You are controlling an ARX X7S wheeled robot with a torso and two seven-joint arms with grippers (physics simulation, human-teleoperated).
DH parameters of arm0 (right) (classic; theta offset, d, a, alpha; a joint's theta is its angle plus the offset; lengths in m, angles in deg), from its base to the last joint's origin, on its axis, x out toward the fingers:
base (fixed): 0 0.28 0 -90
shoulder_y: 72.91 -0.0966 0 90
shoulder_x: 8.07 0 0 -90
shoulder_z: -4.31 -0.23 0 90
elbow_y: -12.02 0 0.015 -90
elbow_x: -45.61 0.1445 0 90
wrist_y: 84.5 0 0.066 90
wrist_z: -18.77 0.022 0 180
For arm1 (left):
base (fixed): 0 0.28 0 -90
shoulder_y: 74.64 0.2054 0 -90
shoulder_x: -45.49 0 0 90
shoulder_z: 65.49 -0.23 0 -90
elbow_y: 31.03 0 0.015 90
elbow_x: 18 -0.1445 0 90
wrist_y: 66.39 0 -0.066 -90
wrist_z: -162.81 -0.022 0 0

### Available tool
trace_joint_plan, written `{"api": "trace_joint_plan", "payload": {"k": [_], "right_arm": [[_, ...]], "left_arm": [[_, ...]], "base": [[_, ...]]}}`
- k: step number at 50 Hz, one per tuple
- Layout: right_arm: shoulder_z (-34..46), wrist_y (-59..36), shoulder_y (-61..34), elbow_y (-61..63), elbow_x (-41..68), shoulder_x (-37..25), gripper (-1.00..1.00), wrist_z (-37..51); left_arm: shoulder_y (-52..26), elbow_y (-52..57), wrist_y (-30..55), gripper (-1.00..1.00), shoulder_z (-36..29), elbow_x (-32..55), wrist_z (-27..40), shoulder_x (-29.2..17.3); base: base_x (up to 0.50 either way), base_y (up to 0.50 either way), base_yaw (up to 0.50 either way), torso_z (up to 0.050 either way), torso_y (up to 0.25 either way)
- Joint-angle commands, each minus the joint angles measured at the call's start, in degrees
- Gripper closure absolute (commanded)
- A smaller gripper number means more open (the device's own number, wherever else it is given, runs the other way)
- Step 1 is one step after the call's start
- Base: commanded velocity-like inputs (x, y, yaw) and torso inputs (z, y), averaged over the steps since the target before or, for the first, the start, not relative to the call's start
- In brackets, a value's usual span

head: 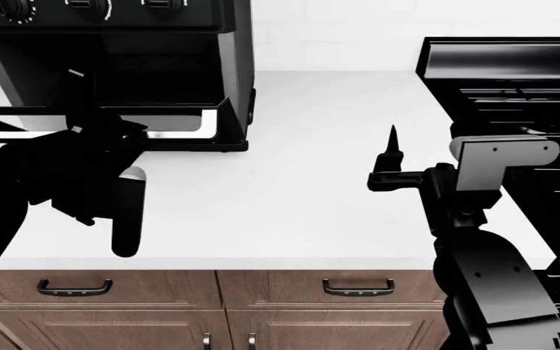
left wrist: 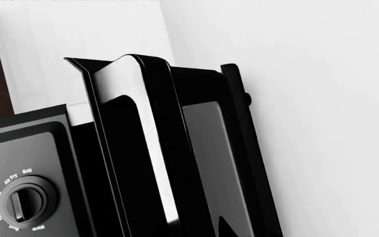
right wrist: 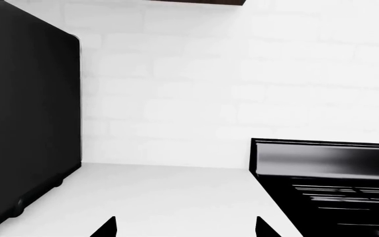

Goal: Open the toaster oven door.

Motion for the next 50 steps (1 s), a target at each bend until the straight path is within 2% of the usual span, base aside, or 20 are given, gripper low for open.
{"api": "trace_joint_plan", "payload": {"k": [1,20,50], "right_arm": [[-0.14,-0.02,0.24,0.48,0.47,-0.23,-1.0,0.24],[-0.04,-0.02,0.51,0.85,0.93,-0.48,-1.0,0.68],[0.22,0.47,0.77,0.39,1.29,-0.96,-1.0,1.2]], "left_arm": [[3.51,1.42,2.29,1.0,-0.88,-0.69,-1.17,-2.45],[8.63,4.64,3.53,1.0,-1.83,-0.39,0.3,-5.05],[16.45,5.39,4.22,1.0,-4.31,-0.35,4.74,-6.34]], "base": [[0.0,0.0,0.0,0.0,0.0],[0.0,0.0,0.0,0.0,0.0],[0.0,0.0,0.0,0.0,0.0]]}}
